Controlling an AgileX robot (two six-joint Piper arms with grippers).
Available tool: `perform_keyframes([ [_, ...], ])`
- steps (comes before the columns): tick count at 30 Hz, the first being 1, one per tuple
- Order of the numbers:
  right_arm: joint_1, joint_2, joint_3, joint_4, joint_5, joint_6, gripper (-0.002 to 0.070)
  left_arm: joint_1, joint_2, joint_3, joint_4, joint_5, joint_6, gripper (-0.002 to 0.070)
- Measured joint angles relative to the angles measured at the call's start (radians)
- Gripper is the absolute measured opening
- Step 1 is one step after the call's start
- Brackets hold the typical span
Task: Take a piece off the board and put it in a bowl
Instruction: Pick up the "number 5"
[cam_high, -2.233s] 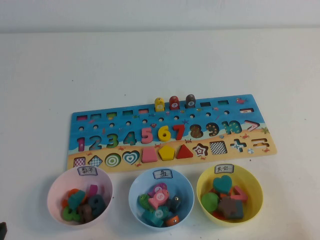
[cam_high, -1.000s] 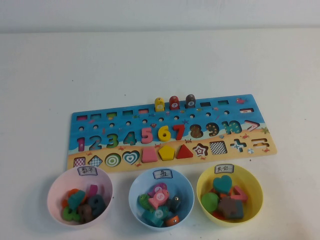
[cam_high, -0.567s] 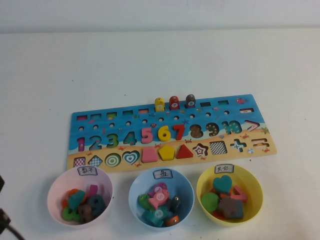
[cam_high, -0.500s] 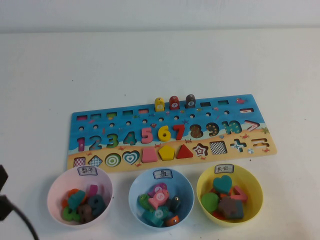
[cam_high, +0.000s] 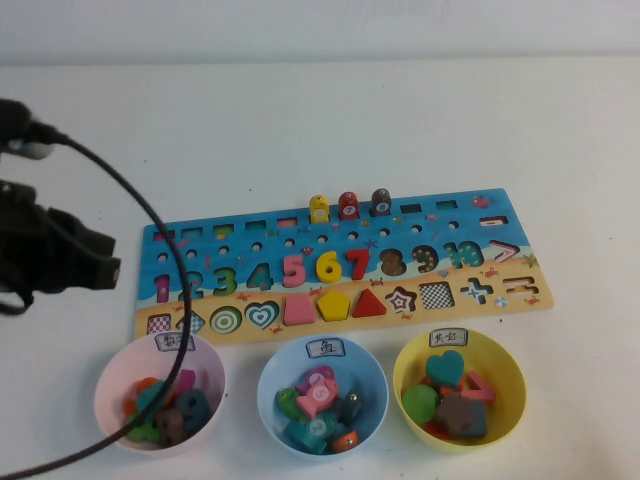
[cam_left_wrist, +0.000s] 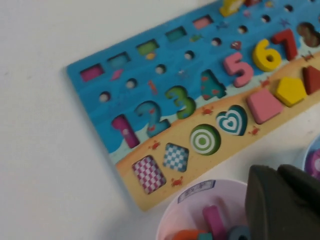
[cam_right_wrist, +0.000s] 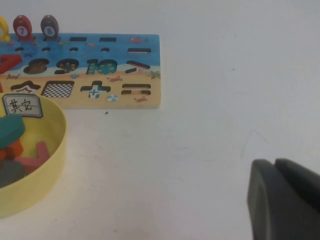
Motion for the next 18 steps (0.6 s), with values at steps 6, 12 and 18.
perform_keyframes([
  [6, 0.0, 0.0, 0.0, 0.0, 0.0, 0.0, -0.0017, 0.0, 0.25, -0.199, -0.153, 0.143, 0.335, -0.0002],
  [12, 0.0, 0.0, 0.0, 0.0, 0.0, 0.0, -0.0017, -0.033, 0.466, -0.41, -0.147, 0.286, 0.56, -0.0002],
  [18, 0.0, 0.0, 0.0, 0.0, 0.0, 0.0, -0.0017, -0.156, 0.693, -0.674, 0.023, 0.432, 0.642, -0.0002],
])
